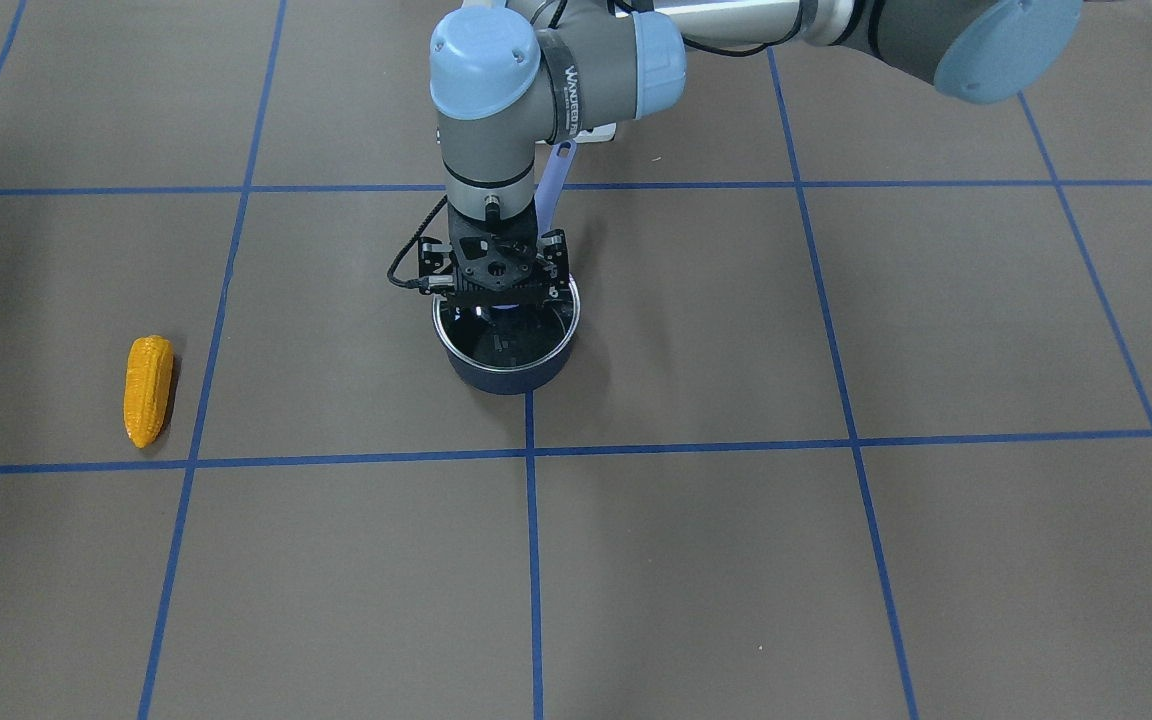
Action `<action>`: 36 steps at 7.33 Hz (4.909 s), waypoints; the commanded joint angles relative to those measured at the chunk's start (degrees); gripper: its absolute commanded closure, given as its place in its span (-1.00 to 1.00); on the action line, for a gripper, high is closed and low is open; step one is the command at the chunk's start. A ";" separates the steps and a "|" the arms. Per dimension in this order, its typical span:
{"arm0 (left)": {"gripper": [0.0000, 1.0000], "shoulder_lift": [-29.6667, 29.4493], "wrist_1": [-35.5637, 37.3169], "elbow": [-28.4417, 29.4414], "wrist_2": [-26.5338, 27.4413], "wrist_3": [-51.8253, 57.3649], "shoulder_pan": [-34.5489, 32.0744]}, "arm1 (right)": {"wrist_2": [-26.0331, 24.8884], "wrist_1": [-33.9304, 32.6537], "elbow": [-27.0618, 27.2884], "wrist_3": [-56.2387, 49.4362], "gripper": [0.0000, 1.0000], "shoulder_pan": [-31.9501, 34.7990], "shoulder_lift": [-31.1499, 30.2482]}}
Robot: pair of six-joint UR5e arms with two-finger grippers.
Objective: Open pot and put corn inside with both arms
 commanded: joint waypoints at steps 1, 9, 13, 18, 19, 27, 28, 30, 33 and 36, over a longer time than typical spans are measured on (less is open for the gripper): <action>-0.97 0.19 -0.10 -0.10 0.00 -0.12 1.29 | -0.09 0.00 -0.08 -0.03 -1.00 0.00 -0.06; 0.27 2.65 -0.45 -2.65 0.09 0.58 1.56 | -0.09 0.00 -0.17 -0.03 -1.00 0.00 -0.24; 0.49 2.91 0.07 -7.02 -0.09 0.67 1.82 | -0.09 0.00 -0.17 -0.03 -1.00 0.00 -0.24; 0.59 18.24 6.93 -28.00 0.00 14.23 0.07 | -0.09 0.00 -0.17 -0.03 -1.00 -0.09 -0.24; 0.59 22.64 6.76 -30.83 -0.44 20.99 -2.72 | -0.09 0.00 -0.17 0.05 -1.00 -0.18 -0.24; 0.52 66.86 -34.23 -29.56 -11.32 45.76 -14.18 | -0.18 0.00 -0.61 -0.03 -1.00 -0.53 -0.06; 0.48 69.94 -40.99 -27.10 -11.77 45.76 -14.18 | -0.18 0.00 -0.61 0.05 -1.00 -0.53 -0.15; 0.46 72.60 -47.81 -23.40 -12.21 45.76 -14.26 | -0.27 0.00 -0.61 0.05 -1.00 -0.53 -0.15; -0.91 72.35 -47.82 -22.95 -11.70 45.58 -14.09 | -0.27 0.00 -0.61 0.05 -1.00 -0.53 -0.24; -0.95 72.26 -48.09 -23.12 -11.95 45.14 -15.48 | 0.08 0.00 -0.52 0.05 -1.00 -0.70 -0.24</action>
